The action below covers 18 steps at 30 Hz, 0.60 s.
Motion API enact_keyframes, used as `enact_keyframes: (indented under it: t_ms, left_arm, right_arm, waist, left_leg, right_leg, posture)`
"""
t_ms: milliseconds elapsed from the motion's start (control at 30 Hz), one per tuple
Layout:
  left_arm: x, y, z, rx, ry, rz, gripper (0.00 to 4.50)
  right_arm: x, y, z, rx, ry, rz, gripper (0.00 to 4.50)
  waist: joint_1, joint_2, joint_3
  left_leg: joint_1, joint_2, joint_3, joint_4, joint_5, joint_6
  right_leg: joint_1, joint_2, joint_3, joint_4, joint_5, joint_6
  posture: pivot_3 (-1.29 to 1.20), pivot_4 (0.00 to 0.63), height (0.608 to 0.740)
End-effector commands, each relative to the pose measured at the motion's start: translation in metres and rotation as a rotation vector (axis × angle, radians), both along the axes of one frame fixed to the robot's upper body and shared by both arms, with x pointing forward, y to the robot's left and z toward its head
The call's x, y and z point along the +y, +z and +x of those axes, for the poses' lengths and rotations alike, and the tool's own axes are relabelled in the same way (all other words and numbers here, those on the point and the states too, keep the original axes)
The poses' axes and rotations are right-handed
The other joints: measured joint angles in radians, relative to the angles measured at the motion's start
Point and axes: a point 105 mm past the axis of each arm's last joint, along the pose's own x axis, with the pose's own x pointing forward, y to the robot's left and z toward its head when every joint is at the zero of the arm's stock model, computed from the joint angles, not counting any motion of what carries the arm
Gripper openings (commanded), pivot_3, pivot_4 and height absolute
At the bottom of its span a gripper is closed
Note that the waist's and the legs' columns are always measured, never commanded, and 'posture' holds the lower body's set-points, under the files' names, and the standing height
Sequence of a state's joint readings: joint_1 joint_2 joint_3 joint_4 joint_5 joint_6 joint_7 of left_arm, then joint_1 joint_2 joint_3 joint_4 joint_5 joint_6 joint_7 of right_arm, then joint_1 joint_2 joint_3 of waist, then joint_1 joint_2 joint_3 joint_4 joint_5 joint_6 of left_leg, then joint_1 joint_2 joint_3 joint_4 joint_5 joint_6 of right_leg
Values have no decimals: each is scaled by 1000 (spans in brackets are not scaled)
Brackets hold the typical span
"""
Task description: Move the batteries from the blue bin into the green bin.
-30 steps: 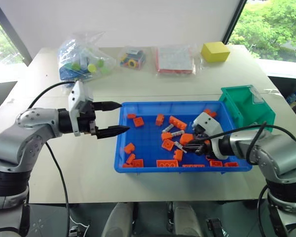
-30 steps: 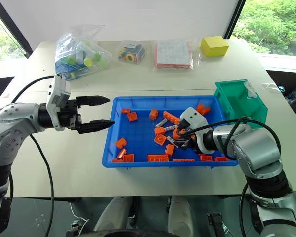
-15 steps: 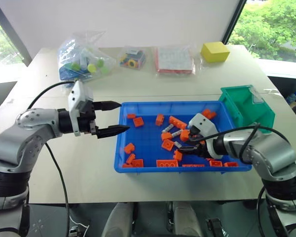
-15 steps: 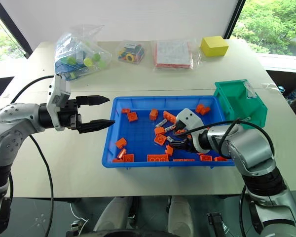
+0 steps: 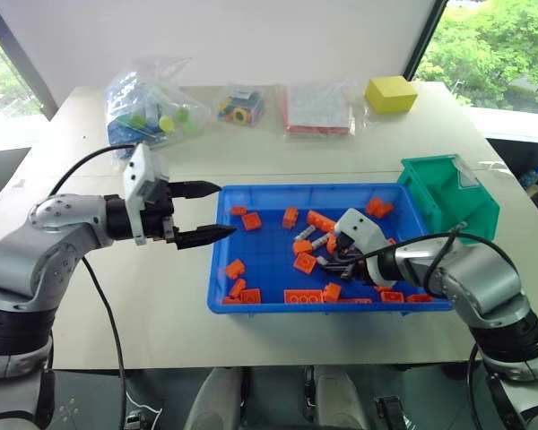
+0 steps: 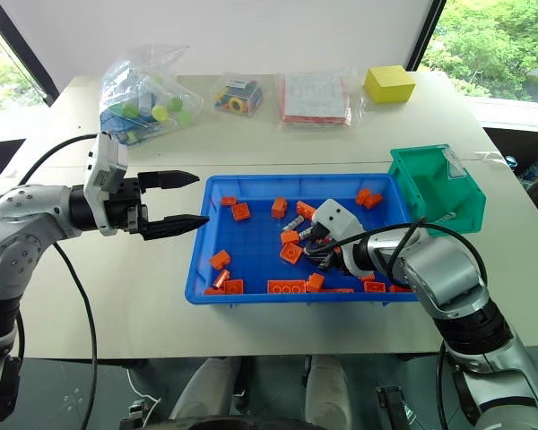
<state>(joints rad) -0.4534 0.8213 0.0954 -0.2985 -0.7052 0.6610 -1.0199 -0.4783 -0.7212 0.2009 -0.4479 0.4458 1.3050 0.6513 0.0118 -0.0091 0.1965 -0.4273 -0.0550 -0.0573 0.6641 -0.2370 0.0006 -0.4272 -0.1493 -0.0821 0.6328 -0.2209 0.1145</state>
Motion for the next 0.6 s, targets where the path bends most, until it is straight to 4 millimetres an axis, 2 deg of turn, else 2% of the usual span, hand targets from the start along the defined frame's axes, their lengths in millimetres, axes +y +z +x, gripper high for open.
enact_keyframes:
  t_ms: [33,200,267,333,367,467,533,600]
  left_arm:
    - [1,9,-3,-55,-1,-6,4500]
    - [-1,8,-6,-46,-23,-2,4500]
    - [-1,7,-7,-43,-34,8,4500]
    - [-1,6,-8,-37,-46,18,4500]
    - [0,5,-9,-33,-51,23,4500]
    - [0,3,-12,-23,-74,32,4500]
    - [-2,2,-15,-15,-93,33,4500]
    - [-4,1,-17,-10,-111,34,4500]
  right_arm:
    - [2,5,-3,-5,16,0,32]
    - [4,25,-6,-16,19,45,32]
    - [-1,51,-5,-60,11,79,32]
    - [-15,85,1,-126,-46,126,32]
    - [-23,99,4,-154,-80,140,32]
    - [-69,134,17,-251,-249,127,32]
    - [-107,143,25,-294,-376,82,32]
    - [-134,140,29,-307,-447,33,32]
  waist:
    - [0,0,0]
    - [1,0,0]
    - [1,0,1]
    - [0,1,1]
    - [1,1,1]
    - [6,0,1]
    - [10,-1,1]
    - [7,-1,1]
  left_leg:
    - [0,0,0,0,0,0]
    - [0,0,0,0,0,0]
    - [0,0,0,0,0,0]
    - [-1,0,0,0,0,0]
    - [-1,0,0,0,0,0]
    - [-1,0,0,-1,0,0]
    - [-2,0,-1,-1,-1,1]
    - [-3,-1,1,-1,-1,2]
  right_leg:
    - [0,0,0,0,0,0]
    - [0,0,0,0,0,0]
    - [0,0,0,0,0,0]
    - [-1,0,0,0,0,0]
    - [-1,0,0,0,0,0]
    - [0,0,-1,-1,0,0]
    - [0,0,-2,-3,0,0]
    - [0,-1,-2,-5,0,0]
  posture:
    - [0,150,692]
    - [0,150,692]
    - [0,150,692]
    - [0,150,692]
    - [0,150,692]
    - [0,150,692]
    - [0,150,692]
    - [0,150,692]
